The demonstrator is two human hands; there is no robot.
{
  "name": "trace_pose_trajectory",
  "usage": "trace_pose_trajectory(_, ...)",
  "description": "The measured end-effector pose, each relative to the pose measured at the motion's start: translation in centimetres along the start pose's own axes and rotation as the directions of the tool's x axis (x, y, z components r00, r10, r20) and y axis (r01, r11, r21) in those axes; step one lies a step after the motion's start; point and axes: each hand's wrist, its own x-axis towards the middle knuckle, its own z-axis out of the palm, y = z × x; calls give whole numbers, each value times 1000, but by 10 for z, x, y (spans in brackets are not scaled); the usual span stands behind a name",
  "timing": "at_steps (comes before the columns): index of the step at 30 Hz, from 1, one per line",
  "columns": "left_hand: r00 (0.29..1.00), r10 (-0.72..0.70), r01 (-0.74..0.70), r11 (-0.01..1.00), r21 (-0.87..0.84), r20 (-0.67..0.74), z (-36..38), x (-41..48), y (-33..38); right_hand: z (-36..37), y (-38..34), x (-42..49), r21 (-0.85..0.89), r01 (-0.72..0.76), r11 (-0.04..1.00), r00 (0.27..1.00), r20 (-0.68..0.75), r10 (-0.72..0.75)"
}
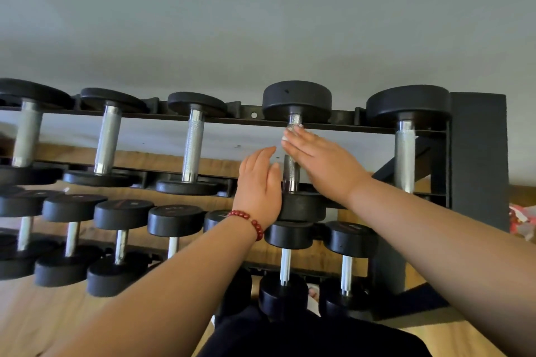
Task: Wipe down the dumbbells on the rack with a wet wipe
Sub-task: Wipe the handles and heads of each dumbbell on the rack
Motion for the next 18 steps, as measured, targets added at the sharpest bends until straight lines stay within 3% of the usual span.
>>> trace_pose_trajectory(5, 1000, -12, 12, 1000, 3, -16, 2, 1, -2, -3, 18, 0, 91, 102, 991, 990, 92, -110)
trace_pose_trajectory(9, 998, -45, 45, 999, -18, -41, 3, 1, -3, -4, 29, 18, 101, 64, 993, 996, 53, -70)
trace_pose_trajectory(13, 996, -61, 59, 998, -30, -58, 3, 2, -3, 0, 30, -5, 158, 282, 946, 944, 128, -303)
trace_pose_trajectory(15, 997, -53, 51, 998, -32, -62, 5, 1, -4, -5, 39, 2, 113, 379, 918, 916, 95, -390)
trace_pose_trajectory(18, 997, -48, 46, 999, -28, -64, 5, 2, -5, -5, 44, 20, 96, 223, 970, 973, 45, -228)
